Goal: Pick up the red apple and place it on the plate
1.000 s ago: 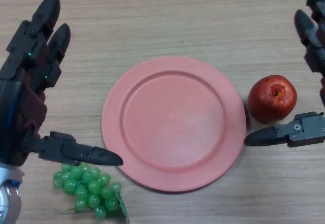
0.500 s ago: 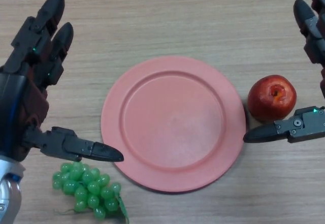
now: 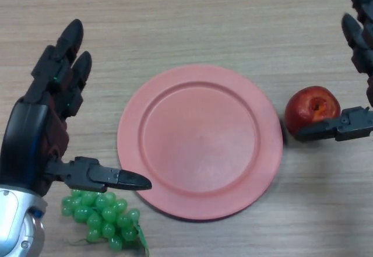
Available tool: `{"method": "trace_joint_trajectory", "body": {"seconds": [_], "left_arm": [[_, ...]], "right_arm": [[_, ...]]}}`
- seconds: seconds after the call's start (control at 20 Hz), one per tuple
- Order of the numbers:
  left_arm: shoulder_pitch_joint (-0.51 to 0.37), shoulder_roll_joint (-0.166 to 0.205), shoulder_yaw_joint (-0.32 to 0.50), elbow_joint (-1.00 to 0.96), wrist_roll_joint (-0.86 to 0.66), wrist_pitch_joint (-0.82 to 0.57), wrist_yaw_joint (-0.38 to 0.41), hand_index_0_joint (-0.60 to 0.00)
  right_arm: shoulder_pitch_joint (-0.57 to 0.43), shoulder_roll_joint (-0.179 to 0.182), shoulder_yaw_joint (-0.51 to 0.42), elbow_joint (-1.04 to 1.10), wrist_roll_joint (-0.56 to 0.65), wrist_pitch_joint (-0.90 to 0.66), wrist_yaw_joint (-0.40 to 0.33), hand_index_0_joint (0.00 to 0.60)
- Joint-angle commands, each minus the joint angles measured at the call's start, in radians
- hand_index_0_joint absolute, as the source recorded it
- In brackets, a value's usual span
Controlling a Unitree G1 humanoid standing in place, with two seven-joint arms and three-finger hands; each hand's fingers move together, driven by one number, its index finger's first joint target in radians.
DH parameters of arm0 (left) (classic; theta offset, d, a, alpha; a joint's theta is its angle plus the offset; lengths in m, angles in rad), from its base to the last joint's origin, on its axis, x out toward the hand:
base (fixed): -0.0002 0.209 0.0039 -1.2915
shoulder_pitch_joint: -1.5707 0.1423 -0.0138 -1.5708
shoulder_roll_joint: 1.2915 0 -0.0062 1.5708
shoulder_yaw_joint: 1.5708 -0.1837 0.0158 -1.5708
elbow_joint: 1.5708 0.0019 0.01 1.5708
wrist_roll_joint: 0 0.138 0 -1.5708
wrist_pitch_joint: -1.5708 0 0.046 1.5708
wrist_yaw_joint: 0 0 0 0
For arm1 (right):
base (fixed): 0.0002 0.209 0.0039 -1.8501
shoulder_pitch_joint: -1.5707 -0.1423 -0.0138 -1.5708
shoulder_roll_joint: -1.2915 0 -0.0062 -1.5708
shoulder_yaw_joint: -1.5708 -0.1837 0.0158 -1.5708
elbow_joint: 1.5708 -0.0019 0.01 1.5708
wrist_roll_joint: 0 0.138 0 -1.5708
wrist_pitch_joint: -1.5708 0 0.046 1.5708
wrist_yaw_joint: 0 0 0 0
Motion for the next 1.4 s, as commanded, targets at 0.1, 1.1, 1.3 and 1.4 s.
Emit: {"method": "trace_joint_trajectory", "body": {"seconds": [0.1, 1.1, 1.3, 1.4], "left_arm": [[-0.034, 0.022, 0.034, -0.077, 0.037, -0.106, 0.005, 0.000], [-0.029, 0.032, 0.128, -0.073, 0.099, -0.182, 0.021, 0.000], [-0.044, 0.044, 0.174, -0.079, 0.019, -0.126, 0.031, 0.000], [-0.083, 0.071, 0.221, -0.067, -0.064, -0.088, 0.048, 0.000]], "right_arm": [[-0.103, -0.076, -0.058, 0.179, -0.082, -0.263, -0.047, 0.000], [-0.120, -0.036, -0.035, 0.197, 0.177, -0.021, -0.045, 0.600], [-0.038, 0.040, 0.068, -0.110, 0.060, 0.087, -0.059, 0.600], [-0.022, 0.099, 0.166, -0.187, -0.052, 0.097, -0.063, 0.600]]}}
